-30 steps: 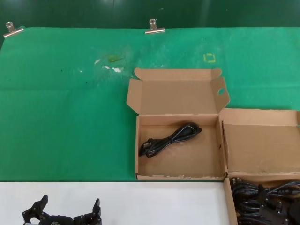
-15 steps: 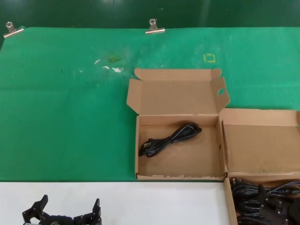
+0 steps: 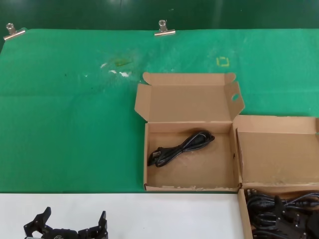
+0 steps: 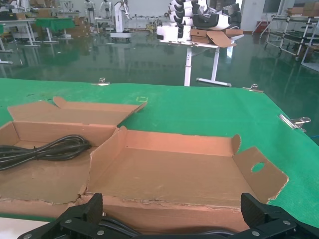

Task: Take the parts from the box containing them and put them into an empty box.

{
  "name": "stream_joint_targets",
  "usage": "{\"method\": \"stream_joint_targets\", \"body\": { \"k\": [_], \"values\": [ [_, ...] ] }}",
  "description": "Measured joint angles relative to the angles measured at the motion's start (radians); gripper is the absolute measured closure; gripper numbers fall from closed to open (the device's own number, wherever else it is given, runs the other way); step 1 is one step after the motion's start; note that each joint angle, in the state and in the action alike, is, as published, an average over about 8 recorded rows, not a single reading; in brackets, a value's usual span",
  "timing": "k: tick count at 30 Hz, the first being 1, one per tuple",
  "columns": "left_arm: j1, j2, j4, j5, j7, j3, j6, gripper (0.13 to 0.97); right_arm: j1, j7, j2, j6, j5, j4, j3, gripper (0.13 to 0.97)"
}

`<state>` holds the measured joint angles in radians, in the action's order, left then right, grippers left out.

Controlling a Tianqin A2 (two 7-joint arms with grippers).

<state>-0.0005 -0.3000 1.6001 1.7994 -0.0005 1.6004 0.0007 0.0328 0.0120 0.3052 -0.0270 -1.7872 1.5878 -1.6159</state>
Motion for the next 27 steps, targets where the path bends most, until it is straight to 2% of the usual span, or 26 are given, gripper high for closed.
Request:
{"method": "stream_joint_targets", "body": {
  "k": [27],
  "values": [
    [0.0, 0.0, 0.0, 0.0, 0.0, 0.0, 0.0, 0.132, 0.0, 0.0, 0.0, 0.0, 0.0, 0.0, 0.0, 0.129]
  ]
}}
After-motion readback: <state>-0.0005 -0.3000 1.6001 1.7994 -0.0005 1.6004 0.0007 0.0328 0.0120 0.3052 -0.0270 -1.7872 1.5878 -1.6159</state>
